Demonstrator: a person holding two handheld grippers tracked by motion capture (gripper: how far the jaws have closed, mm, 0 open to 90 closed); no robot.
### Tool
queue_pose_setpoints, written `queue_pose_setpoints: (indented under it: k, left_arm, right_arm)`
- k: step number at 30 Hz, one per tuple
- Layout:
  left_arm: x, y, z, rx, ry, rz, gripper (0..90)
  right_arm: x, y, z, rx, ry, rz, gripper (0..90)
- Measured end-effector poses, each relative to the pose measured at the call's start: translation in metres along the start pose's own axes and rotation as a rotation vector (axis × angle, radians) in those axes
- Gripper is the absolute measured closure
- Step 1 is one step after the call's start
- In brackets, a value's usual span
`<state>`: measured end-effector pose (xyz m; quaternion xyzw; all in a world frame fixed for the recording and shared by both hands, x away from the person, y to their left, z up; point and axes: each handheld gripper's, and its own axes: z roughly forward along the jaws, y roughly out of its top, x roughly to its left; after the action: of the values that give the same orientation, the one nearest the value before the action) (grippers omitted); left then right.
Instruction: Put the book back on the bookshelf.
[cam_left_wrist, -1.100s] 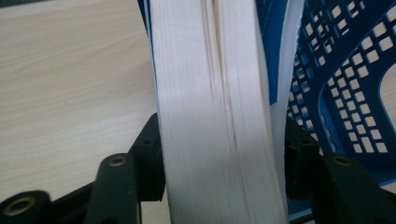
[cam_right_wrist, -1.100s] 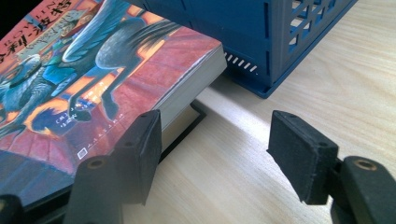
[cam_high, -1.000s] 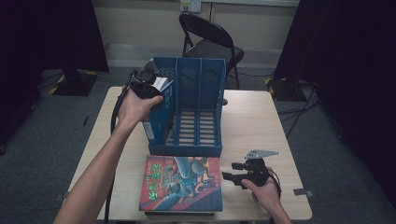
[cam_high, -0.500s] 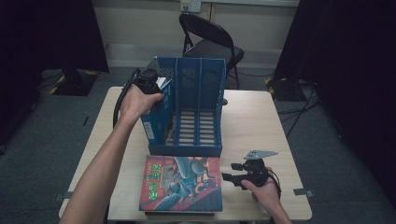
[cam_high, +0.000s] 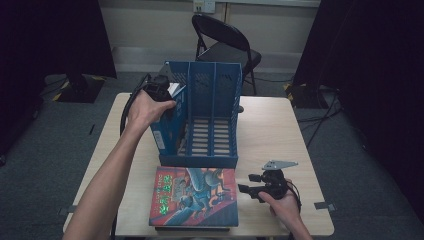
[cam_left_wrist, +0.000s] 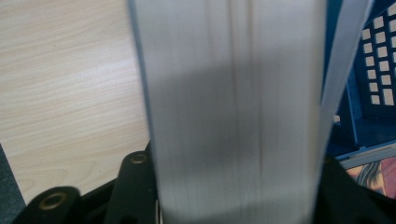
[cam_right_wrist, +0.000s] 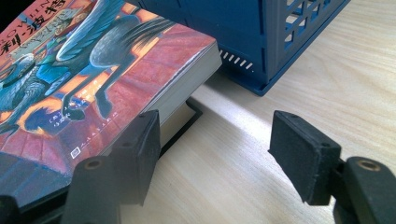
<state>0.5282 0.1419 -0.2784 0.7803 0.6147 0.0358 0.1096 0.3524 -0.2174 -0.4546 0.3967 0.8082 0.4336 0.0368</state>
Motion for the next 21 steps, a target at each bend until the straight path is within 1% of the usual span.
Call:
queue_pose_setpoints:
  k: [2,3,4,8,10,12,14,15,16,17,18,19,21]
  left_arm:
    - [-0.001,0.002,-0.001,0.018,0.005,0.019,59.9]
    - [-0.002,0.003,-0.001,0.016,0.004,0.016,60.2]
    - [-0.002,0.004,-0.001,0.026,0.006,0.029,60.6]
    - [-0.003,0.005,-0.002,0.020,0.001,0.020,61.2]
    - [-0.002,0.007,-0.003,0.029,-0.001,0.023,61.3]
    - [-0.001,0.008,-0.003,0.018,-0.004,0.013,61.3]
    - [0.000,0.010,-0.005,0.020,-0.001,0.005,61.4]
    - [0.001,0.011,-0.008,0.012,-0.003,0.003,61.4]
    - [0.000,0.012,-0.009,0.001,-0.003,-0.014,61.4]
    - [0.000,0.013,-0.011,-0.002,-0.002,-0.008,61.4]
    - [-0.001,0.014,-0.012,-0.015,0.001,-0.012,61.4]
    - [-0.002,0.016,-0.014,-0.016,0.004,-0.013,61.5]
    - [-0.002,0.021,-0.015,-0.034,0.006,-0.020,61.4]
  right_arm:
    - [0.000,0.000,0.000,-0.006,-0.002,0.010,32.2]
    - [0.000,0.000,0.000,-0.009,-0.004,0.011,32.1]
    - [-0.001,0.000,-0.001,-0.012,-0.004,0.018,32.0]
    - [-0.002,0.001,-0.003,-0.021,-0.010,0.028,31.9]
    - [-0.005,0.000,-0.004,-0.031,-0.019,0.037,31.7]
    - [-0.006,0.000,-0.003,-0.027,-0.019,0.043,31.6]
    - [-0.006,-0.001,-0.003,-0.023,-0.019,0.042,31.6]
    - [-0.006,-0.001,-0.003,-0.022,-0.018,0.040,31.5]
    - [-0.006,-0.001,-0.003,-0.021,-0.017,0.042,31.5]
    - [-0.006,-0.001,-0.003,-0.022,-0.015,0.041,31.5]
    - [-0.006,-0.001,-0.002,-0.021,-0.016,0.041,31.5]
    - [-0.006,-0.001,-0.003,-0.021,-0.017,0.043,31.5]
    - [-0.005,-0.001,-0.003,-0.022,-0.015,0.039,31.5]
